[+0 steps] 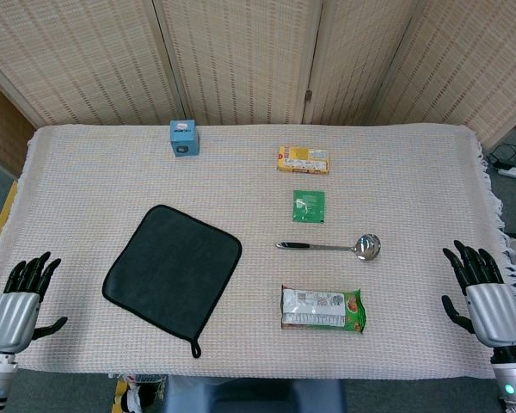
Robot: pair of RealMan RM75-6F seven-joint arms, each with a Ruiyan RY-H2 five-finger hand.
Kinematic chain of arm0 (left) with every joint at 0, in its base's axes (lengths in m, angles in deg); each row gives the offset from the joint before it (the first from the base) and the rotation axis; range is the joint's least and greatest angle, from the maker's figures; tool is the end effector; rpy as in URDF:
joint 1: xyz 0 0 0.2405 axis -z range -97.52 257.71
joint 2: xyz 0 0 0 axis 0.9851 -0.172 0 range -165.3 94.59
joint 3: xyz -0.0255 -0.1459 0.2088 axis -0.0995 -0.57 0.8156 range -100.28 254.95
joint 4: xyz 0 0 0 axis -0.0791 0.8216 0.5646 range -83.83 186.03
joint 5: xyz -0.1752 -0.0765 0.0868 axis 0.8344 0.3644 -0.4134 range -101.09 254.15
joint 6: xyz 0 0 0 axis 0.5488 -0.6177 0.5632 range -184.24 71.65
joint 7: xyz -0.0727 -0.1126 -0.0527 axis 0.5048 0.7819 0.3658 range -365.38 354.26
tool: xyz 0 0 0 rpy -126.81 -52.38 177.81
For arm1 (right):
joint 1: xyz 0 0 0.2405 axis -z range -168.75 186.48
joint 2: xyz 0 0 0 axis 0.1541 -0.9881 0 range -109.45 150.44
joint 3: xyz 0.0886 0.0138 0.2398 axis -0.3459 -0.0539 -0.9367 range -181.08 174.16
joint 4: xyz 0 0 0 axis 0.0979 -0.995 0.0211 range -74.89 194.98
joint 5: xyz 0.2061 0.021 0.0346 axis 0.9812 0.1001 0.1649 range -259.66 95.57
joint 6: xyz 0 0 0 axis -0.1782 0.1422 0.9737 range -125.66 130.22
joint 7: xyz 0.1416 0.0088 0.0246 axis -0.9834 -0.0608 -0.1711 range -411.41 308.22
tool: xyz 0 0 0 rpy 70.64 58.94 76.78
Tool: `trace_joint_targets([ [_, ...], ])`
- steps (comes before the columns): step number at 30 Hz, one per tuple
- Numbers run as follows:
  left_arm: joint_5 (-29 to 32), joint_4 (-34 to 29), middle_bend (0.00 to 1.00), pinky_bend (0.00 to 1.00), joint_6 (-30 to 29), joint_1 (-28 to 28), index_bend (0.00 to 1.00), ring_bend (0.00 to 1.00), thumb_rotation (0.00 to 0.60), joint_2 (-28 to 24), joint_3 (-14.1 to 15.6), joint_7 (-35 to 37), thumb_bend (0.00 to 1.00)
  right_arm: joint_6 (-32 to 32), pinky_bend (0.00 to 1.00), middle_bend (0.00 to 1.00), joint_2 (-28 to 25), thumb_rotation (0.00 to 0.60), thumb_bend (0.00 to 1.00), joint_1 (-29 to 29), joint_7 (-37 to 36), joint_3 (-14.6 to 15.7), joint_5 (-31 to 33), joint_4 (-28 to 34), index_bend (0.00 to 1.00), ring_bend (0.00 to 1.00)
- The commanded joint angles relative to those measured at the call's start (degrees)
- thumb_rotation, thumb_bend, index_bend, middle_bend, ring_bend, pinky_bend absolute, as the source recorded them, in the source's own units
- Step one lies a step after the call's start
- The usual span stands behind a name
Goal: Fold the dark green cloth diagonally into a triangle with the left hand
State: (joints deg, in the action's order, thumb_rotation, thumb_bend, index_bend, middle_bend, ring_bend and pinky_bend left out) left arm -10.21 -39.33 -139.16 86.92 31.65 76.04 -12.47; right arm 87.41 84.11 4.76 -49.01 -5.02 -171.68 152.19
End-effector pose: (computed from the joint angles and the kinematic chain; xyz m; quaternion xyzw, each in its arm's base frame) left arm -0.3094 0.1859 0.1363 -0.6373 -0.3605 -0.3516 0.5833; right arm -0.3081 -0.1720 0.1556 0.6256 -0.3661 0.3733 0.5791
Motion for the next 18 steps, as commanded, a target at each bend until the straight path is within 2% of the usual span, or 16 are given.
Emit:
trace_joint_targets([
  [1, 0.0, -0.1, 0.0, 0.0, 0.2, 0.1, 0.0, 0.04, 0.6, 0.1, 0.1, -0.1, 0.19, -0.1, 0.0, 0.0, -0.1, 0.6, 0.46, -0.1, -0.1, 0.0, -0.1, 0.1, 0.0, 0.0],
  [6, -0.5, 0.5, 0.0, 0.0, 1.0, 0.5, 0.0, 0.03, 0.6, 0.2, 0.5, 1.1, 0.19, 0.5, 0.0, 0.0, -0.2, 0.6, 0.46, 0.0, -0.4, 0.1, -0.9, 0.3, 0.0, 0.0],
  [8, -2.2, 0.7, 0.0, 0.02, 0.6, 0.8, 0.0, 0.04, 0.6, 0.0, 0.8, 4.1, 0.19, 1.3, 0.0, 0.0, -0.3, 0.6, 0.46, 0.1, -0.5, 0.2, -1.7, 0.4, 0.0, 0.0],
  [10, -3.5, 1.0, 0.06, 0.14, -0.1, 1.2, 0.0, 0.1, 0.6, -0.1, 0.7, 6.8, 0.19, 1.8, 0.0, 0.0, -0.2, 0.6, 0.46, 0.4, -0.3, 0.4, -2.2, 0.3, 0.0, 0.0],
  [11, -4.5, 1.1, 0.14, 0.23, -0.6, 1.6, 0.01, 0.18, 0.6, -0.1, 0.4, 7.3, 0.19, 1.9, 0.0, 0.0, -0.2, 0.6, 0.46, 0.5, -0.3, 0.5, -2.3, 0.4, 0.0, 0.0],
  [12, -5.4, 1.1, 0.26, 0.38, -1.3, 2.0, 0.03, 0.32, 0.6, 0.1, 0.0, 7.4, 0.19, 2.0, 0.0, 0.0, -0.3, 0.6, 0.46, 0.5, -0.3, 0.5, -2.3, 0.4, 0.0, 0.0],
  [15, -6.7, 0.7, 0.76, 0.84, -1.8, 4.2, 0.15, 0.82, 0.6, 0.8, -2.1, 8.3, 0.19, 2.2, 0.0, 0.0, -0.2, 0.6, 0.46, 0.5, -0.2, 0.3, -2.3, 0.5, 0.0, 0.0],
  [17, -4.3, -1.7, 0.97, 0.99, 1.8, 6.4, 0.24, 0.98, 0.6, 0.6, -3.5, 10.0, 0.19, 2.4, 0.0, 0.0, 0.0, 0.6, 0.46, 0.5, 0.1, 0.2, -2.4, 0.5, 0.0, 0.0],
  [18, -2.7, -3.1, 1.0, 1.0, 4.3, 7.5, 0.3, 1.0, 0.6, 0.1, -4.0, 11.0, 0.19, 2.4, 0.0, 0.0, 0.1, 0.6, 0.46, 0.5, 0.3, 0.1, -2.4, 0.4, 0.0, 0.0],
])
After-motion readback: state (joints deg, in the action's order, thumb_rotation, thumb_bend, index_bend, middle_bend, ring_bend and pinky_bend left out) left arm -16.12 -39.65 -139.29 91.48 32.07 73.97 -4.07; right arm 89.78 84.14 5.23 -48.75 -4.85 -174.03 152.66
